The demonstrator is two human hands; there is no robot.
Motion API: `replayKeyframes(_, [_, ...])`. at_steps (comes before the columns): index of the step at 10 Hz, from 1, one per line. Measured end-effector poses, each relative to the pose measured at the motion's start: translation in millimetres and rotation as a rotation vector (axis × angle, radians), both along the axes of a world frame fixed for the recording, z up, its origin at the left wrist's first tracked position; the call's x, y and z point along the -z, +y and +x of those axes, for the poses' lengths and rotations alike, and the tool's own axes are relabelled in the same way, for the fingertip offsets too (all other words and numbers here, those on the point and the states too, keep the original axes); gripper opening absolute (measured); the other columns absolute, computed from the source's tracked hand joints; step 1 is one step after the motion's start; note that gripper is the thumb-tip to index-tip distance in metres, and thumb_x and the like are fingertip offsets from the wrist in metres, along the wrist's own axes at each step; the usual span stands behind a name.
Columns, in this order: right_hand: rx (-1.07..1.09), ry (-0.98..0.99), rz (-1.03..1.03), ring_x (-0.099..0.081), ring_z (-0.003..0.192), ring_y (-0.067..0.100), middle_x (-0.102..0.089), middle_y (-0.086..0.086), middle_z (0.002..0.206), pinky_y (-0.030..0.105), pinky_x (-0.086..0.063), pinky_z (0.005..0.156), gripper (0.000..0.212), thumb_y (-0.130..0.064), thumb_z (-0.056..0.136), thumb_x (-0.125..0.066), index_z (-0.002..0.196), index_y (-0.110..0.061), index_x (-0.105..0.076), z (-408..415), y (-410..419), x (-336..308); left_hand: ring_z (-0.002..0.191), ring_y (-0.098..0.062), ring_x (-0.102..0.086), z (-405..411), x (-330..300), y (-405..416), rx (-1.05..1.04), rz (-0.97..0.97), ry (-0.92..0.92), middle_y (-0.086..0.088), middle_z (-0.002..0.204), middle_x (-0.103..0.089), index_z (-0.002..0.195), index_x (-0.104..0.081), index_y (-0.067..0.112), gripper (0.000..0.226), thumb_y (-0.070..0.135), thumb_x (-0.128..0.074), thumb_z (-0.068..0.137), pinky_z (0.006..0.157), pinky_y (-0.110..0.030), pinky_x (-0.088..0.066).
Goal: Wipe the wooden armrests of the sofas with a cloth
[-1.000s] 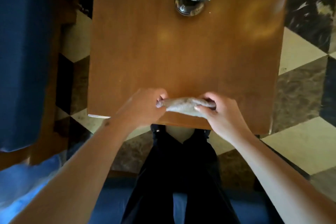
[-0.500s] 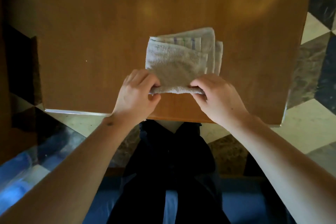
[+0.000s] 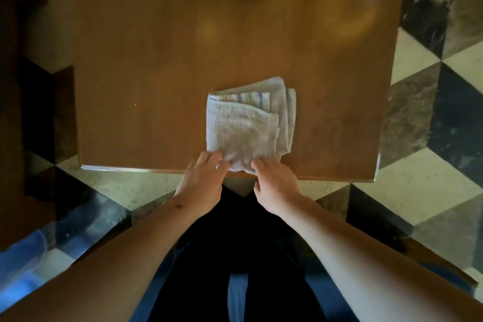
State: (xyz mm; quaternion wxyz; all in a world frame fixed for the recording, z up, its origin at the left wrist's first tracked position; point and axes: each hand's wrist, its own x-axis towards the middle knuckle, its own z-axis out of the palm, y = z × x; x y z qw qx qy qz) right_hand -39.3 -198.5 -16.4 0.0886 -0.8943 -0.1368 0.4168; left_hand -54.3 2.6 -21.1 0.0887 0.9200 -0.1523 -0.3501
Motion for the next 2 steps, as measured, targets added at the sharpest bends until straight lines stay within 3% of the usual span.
replayKeyframes(1, [0.090,0.381,-0.187,-0.064,0.112,0.031,-0.062,0.010,0.124,0.039,-0.056,0.086,0.033,-0.017,0.096,-0.052,0.129,-0.012,-0.055,20,15,-42,0.130,-0.030,-0.051,40,-46,-5,0.108,0.106,0.297,-0.008,0.147,-0.048,0.138,-0.055,0.014,0.041,0.011,-0.050,0.097,0.105,-0.042,-0.046])
replayKeyframes(2, [0.190,0.361,-0.195,-0.063,0.115,0.029,-0.062,0.009,0.128,0.036,-0.053,0.086,0.035,-0.022,0.098,-0.048,0.130,-0.011,-0.058,47,26,-88,0.127,-0.029,-0.056,79,-96,-16,0.022,0.100,0.470,-0.010,0.144,-0.055,0.143,-0.052,0.012,0.041,0.020,-0.042,0.104,0.106,-0.041,-0.049])
